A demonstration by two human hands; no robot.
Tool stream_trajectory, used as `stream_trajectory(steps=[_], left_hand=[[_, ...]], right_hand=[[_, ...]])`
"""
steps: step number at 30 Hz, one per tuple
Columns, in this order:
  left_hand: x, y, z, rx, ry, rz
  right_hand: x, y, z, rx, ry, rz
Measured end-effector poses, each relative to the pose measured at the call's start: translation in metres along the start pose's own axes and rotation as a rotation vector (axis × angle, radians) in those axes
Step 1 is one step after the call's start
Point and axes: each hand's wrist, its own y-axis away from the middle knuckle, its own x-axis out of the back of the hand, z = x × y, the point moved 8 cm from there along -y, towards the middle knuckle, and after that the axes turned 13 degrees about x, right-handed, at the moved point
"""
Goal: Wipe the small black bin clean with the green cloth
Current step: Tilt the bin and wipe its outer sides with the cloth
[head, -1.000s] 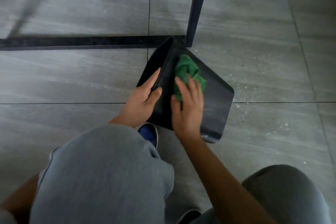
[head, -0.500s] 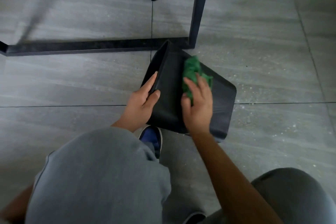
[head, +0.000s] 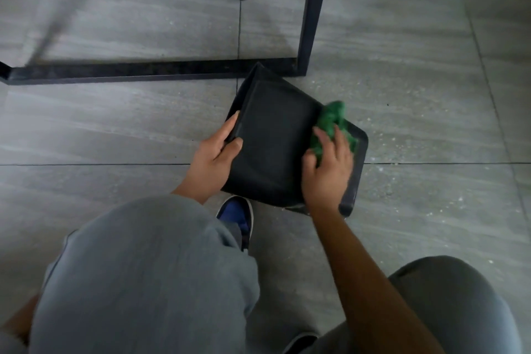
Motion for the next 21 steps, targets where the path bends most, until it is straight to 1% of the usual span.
stream_trajectory(steps=[2,3,4,5,7,9,11,12,14,16,18,20,21], left_hand=[[0.001,0.002,0.001,0.002,-0.002,0.006],[0.001,0.002,0.003,0.004,-0.011,-0.001],[-0.001,0.000,0.004,0.003,-0.024,-0.007],[-0.003,-0.002,0.005,0.000,-0.037,-0.010],[-0.007,-0.004,0.006,0.003,-0.066,-0.028],[-0.008,-0.006,0.008,-0.011,-0.079,-0.028],[-0.009,-0.007,0.008,-0.029,-0.089,-0.020],[-0.008,-0.007,0.006,-0.034,-0.084,-0.012],[-0.005,-0.006,0.002,-0.026,-0.055,0.008],[-0.005,-0.007,-0.002,-0.011,-0.053,0.016],[-0.004,-0.008,-0.005,0.012,-0.049,0.028],[-0.005,-0.007,-0.004,0.015,-0.047,0.026],[-0.006,-0.007,-0.002,0.009,-0.054,0.024]], right_hand=[[0.020,0.005,0.064,-0.316,-0.044,0.087],[0.024,0.012,0.077,-0.429,-0.063,0.102],[0.025,0.019,0.074,-0.467,-0.065,0.099],[0.024,0.026,0.059,-0.427,-0.055,0.091],[0.016,0.038,0.006,-0.212,-0.028,0.086],[-0.004,0.045,-0.048,-0.032,-0.059,0.055],[-0.018,0.043,-0.090,0.048,-0.111,0.020],[-0.020,0.038,-0.099,0.073,-0.134,0.006],[-0.020,0.031,-0.097,0.127,-0.148,-0.029],[-0.014,0.025,-0.068,0.091,-0.095,-0.034],[-0.002,0.016,-0.017,-0.084,-0.018,0.022],[0.014,0.011,0.034,-0.301,-0.027,0.075],[0.020,0.011,0.050,-0.360,-0.042,0.068]])
